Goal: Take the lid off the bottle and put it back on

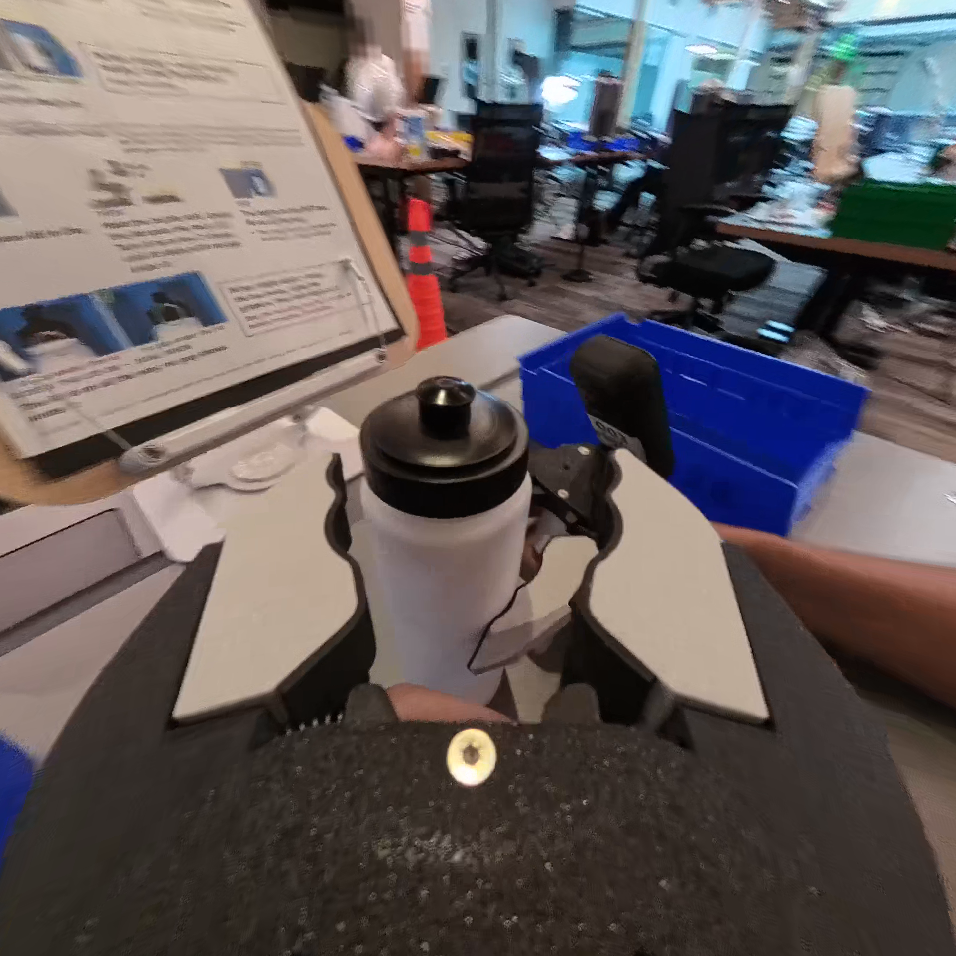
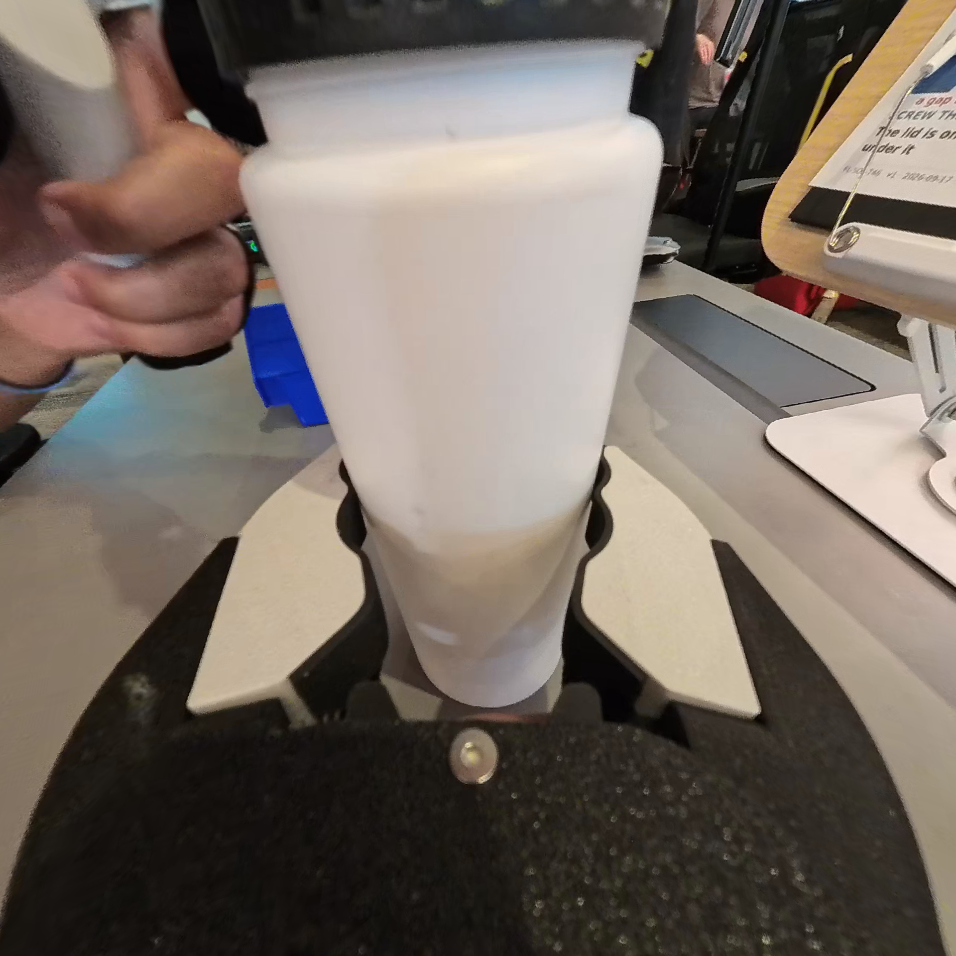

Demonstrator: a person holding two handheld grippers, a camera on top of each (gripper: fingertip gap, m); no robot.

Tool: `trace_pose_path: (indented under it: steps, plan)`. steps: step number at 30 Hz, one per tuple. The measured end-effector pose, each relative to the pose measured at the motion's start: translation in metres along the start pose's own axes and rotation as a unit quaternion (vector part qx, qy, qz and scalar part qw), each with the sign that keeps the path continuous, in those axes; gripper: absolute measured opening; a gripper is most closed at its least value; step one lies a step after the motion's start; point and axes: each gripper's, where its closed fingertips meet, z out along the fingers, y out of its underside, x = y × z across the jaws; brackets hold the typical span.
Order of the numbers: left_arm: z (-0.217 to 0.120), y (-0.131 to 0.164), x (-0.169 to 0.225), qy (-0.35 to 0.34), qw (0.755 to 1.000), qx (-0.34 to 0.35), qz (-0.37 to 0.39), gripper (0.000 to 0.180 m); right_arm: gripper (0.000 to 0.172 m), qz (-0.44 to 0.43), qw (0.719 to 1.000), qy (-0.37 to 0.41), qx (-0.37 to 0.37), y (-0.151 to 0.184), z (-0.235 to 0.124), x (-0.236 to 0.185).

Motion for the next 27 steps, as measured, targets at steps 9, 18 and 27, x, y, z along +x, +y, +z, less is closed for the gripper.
trace_pose_path:
  steps: [9, 18, 27]
  plan:
    - [0.024, -0.002, -0.008, 0.085, 0.995, -0.029, 0.035, 0.071, 0.085, 0.003, 1.0, -0.002, 0.003, 0.0, -0.001, 0.001]
    - [0.026, -0.005, -0.017, -0.203, 0.979, 0.028, -0.003, 0.071, 0.085, 0.003, 1.0, 0.005, 0.002, 0.0, -0.001, 0.002]
    - [0.007, -0.017, -0.007, -0.111, 0.993, 0.022, -0.036, 0.086, 0.085, 0.0, 1.0, 0.005, -0.001, 0.001, 0.001, 0.001]
